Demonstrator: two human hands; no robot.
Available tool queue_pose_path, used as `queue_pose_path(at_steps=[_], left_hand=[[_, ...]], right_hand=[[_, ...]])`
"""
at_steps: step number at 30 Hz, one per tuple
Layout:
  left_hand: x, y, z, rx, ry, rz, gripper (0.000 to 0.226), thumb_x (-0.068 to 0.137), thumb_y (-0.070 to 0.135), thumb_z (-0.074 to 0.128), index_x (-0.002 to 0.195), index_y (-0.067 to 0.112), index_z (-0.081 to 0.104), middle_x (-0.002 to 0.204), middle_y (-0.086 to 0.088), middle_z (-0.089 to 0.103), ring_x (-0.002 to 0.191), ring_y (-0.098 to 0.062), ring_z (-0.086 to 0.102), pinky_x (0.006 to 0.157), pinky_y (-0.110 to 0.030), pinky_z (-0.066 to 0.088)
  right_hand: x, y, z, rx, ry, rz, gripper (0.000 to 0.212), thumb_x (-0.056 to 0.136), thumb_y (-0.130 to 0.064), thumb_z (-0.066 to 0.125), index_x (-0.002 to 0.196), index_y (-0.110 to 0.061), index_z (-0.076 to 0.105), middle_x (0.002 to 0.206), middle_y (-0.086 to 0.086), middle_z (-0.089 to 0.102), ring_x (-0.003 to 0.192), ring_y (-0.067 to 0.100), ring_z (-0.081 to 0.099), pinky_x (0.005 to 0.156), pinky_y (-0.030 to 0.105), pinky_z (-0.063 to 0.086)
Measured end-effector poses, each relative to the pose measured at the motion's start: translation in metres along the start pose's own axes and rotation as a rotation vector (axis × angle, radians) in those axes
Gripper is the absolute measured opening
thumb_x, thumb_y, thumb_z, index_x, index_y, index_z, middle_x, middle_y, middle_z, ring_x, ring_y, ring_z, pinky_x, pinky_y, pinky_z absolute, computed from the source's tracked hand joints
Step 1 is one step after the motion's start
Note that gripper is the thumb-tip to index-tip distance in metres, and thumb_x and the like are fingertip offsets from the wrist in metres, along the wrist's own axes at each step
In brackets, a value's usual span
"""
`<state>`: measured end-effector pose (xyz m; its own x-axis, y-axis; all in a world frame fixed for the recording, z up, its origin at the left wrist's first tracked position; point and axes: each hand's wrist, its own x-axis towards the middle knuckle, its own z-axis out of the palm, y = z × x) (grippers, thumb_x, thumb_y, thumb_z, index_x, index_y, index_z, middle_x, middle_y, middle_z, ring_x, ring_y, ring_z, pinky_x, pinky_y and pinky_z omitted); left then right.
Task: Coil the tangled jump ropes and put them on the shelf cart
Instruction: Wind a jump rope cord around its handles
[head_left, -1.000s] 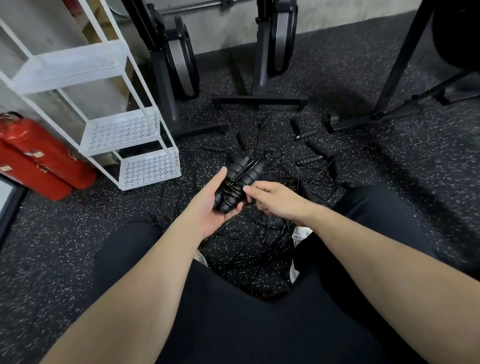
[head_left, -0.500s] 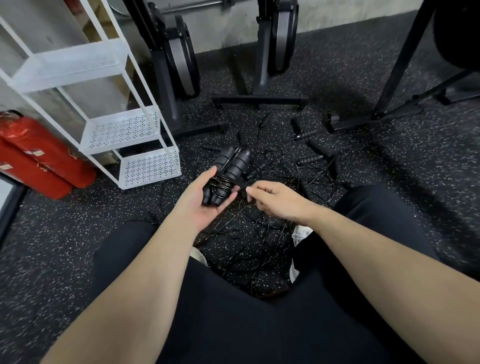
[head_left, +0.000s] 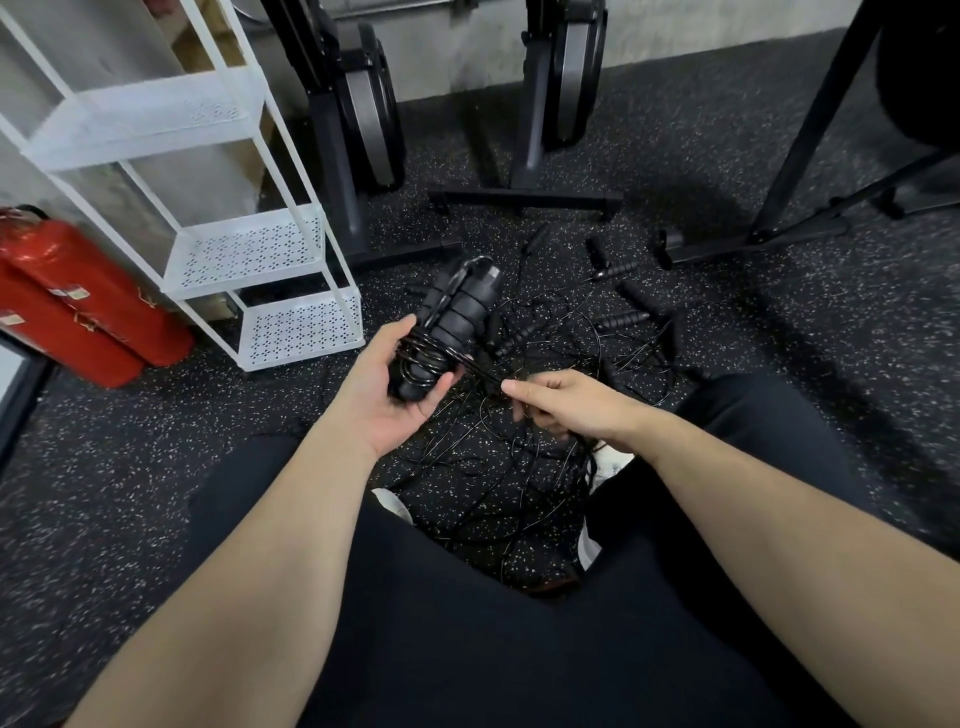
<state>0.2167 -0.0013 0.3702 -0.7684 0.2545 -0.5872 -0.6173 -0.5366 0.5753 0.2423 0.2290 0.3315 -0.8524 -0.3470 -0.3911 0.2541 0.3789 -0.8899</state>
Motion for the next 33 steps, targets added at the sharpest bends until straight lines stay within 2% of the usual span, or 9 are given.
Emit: queue_pose_path(at_steps=[6, 11, 15, 16, 18, 20, 24, 28, 33], left_hand=[[-0.008, -0.003, 0.005, 0.189, -0.041, -0.054, 0.040, 0.085, 0.035, 0.071, 0.114, 0.008, 0.067, 0.093, -0.017, 0.076, 0.080, -0.032, 0.075, 0.046, -0.029, 0.060], [-0.009, -0.001, 0.005, 0.386, -0.048, -0.070, 0.040, 0.076, 0.031, 0.073, 0.109, 0.011, 0.065, 0.096, -0.015, 0.078, 0.080, -0.030, 0.077, 0.054, -0.036, 0.063], [-0.006, -0.002, 0.000, 0.546, -0.174, -0.133, 0.035, 0.080, 0.026, 0.074, 0.109, 0.019, 0.056, 0.133, -0.027, 0.063, 0.106, -0.047, 0.071, 0.058, -0.042, 0.064], [-0.006, -0.003, -0.001, 0.583, -0.196, -0.148, 0.034, 0.081, 0.024, 0.074, 0.109, 0.020, 0.054, 0.134, -0.027, 0.061, 0.108, -0.049, 0.069, 0.059, -0.043, 0.064], [-0.005, -0.005, -0.001, 0.652, -0.221, -0.162, 0.033, 0.079, 0.023, 0.074, 0.106, 0.021, 0.054, 0.130, -0.025, 0.061, 0.102, -0.046, 0.071, 0.059, -0.044, 0.063], [-0.004, -0.007, 0.000, 0.704, -0.240, -0.165, 0.030, 0.079, 0.022, 0.074, 0.102, 0.021, 0.055, 0.123, -0.021, 0.060, 0.097, -0.041, 0.071, 0.059, -0.045, 0.063], [-0.001, -0.009, 0.000, 0.835, -0.264, -0.159, 0.021, 0.092, 0.013, 0.069, 0.106, 0.017, 0.053, 0.114, -0.013, 0.061, 0.094, -0.036, 0.072, 0.066, -0.053, 0.064], [-0.001, -0.013, 0.002, 0.974, -0.317, -0.165, 0.021, 0.095, 0.008, 0.068, 0.107, 0.014, 0.052, 0.118, -0.014, 0.059, 0.092, -0.033, 0.073, 0.070, -0.056, 0.063], [-0.003, -0.019, 0.008, 1.222, -0.346, -0.135, 0.032, 0.090, 0.012, 0.078, 0.111, 0.015, 0.054, 0.122, -0.014, 0.059, 0.086, -0.030, 0.075, 0.070, -0.054, 0.064]], right_hand=[[0.005, 0.004, -0.006, -0.056, 0.081, 0.090, 0.049, 0.083, -0.071, 0.066, 0.077, -0.022, 0.064, 0.055, -0.011, 0.044, 0.051, 0.009, 0.039, 0.058, 0.026, 0.035], [0.005, 0.006, -0.011, -0.096, 0.140, 0.129, 0.050, 0.077, -0.072, 0.072, 0.074, -0.022, 0.067, 0.059, -0.006, 0.046, 0.048, 0.006, 0.039, 0.056, 0.023, 0.033], [0.006, 0.005, -0.018, -0.121, 0.173, 0.144, 0.027, 0.089, -0.040, 0.076, 0.074, -0.018, 0.069, 0.065, -0.004, 0.053, 0.056, 0.010, 0.041, 0.059, 0.024, 0.034], [0.008, 0.007, -0.019, -0.142, 0.162, 0.142, 0.025, 0.092, -0.024, 0.073, 0.069, -0.020, 0.067, 0.065, -0.005, 0.054, 0.058, 0.010, 0.042, 0.062, 0.023, 0.036], [0.013, 0.009, -0.019, -0.185, 0.162, 0.148, 0.042, 0.095, 0.005, 0.060, 0.062, -0.023, 0.061, 0.064, -0.007, 0.055, 0.060, 0.009, 0.046, 0.066, 0.019, 0.040], [0.011, 0.008, -0.019, -0.091, 0.158, 0.153, 0.048, 0.095, 0.015, 0.049, 0.063, -0.019, 0.059, 0.055, -0.012, 0.060, 0.051, 0.002, 0.052, 0.057, 0.013, 0.041], [0.009, 0.009, -0.019, -0.017, 0.110, 0.090, 0.022, 0.092, -0.002, 0.065, 0.075, -0.012, 0.074, 0.068, 0.001, 0.071, 0.062, 0.015, 0.061, 0.063, 0.026, 0.048], [0.009, 0.009, -0.019, -0.025, 0.069, 0.145, 0.014, 0.084, -0.016, 0.078, 0.072, -0.017, 0.073, 0.064, 0.001, 0.065, 0.062, 0.016, 0.057, 0.060, 0.025, 0.047], [0.009, 0.008, -0.020, -0.122, 0.021, 0.213, 0.027, 0.073, -0.046, 0.087, 0.073, -0.022, 0.074, 0.060, -0.012, 0.063, 0.059, 0.006, 0.052, 0.058, 0.022, 0.041]])
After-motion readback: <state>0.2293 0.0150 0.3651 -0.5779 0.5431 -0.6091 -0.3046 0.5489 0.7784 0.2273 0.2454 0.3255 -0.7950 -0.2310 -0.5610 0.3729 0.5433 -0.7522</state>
